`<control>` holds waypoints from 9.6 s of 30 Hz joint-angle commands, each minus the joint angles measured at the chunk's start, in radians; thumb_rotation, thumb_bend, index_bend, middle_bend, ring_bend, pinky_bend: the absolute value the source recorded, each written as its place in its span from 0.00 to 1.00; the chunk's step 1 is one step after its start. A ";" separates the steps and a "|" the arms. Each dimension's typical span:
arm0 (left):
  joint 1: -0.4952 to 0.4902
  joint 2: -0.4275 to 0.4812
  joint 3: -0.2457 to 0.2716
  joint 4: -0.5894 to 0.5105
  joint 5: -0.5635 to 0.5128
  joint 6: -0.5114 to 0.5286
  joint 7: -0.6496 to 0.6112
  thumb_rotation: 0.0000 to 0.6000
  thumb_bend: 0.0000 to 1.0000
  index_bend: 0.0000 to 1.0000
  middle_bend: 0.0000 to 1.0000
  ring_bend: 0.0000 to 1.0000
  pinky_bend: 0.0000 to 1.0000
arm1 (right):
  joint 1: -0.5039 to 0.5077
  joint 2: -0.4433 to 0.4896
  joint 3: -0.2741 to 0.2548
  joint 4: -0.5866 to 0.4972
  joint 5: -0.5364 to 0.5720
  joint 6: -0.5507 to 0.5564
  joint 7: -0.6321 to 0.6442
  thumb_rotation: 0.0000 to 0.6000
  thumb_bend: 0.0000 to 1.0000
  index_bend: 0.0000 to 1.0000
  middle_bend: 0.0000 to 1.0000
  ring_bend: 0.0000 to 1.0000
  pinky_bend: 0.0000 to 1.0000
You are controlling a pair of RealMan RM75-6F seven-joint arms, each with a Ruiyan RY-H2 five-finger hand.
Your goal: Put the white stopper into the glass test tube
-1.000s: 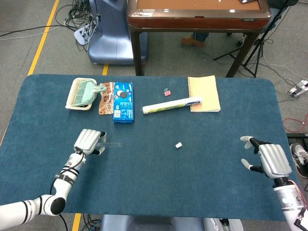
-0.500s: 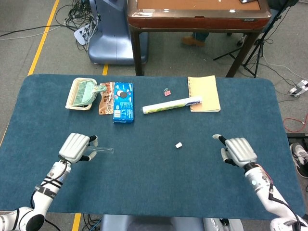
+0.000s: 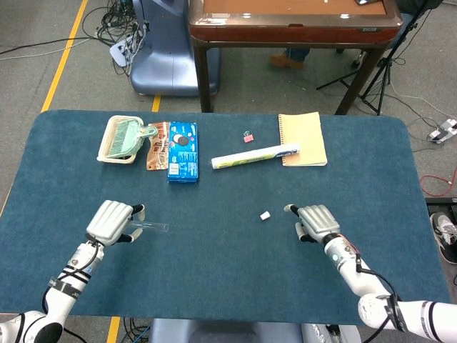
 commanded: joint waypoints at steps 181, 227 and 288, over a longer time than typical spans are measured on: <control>-0.163 -0.162 -0.176 -0.021 -0.230 -0.196 -0.286 1.00 0.26 0.65 1.00 1.00 1.00 | 0.088 -0.052 0.187 -0.201 -0.299 0.174 0.382 1.00 0.43 0.62 1.00 1.00 1.00; -0.215 -0.170 -0.175 -0.061 -0.271 -0.163 -0.253 1.00 0.26 0.66 1.00 1.00 1.00 | 0.143 -0.096 0.161 -0.176 -0.250 0.164 0.356 1.00 0.43 0.62 1.00 1.00 1.00; -0.163 -0.361 -0.020 0.323 -0.250 -0.122 -0.053 1.00 0.26 0.66 1.00 1.00 1.00 | -0.084 0.106 0.051 -0.117 -0.476 0.279 0.484 1.00 0.15 0.36 1.00 1.00 1.00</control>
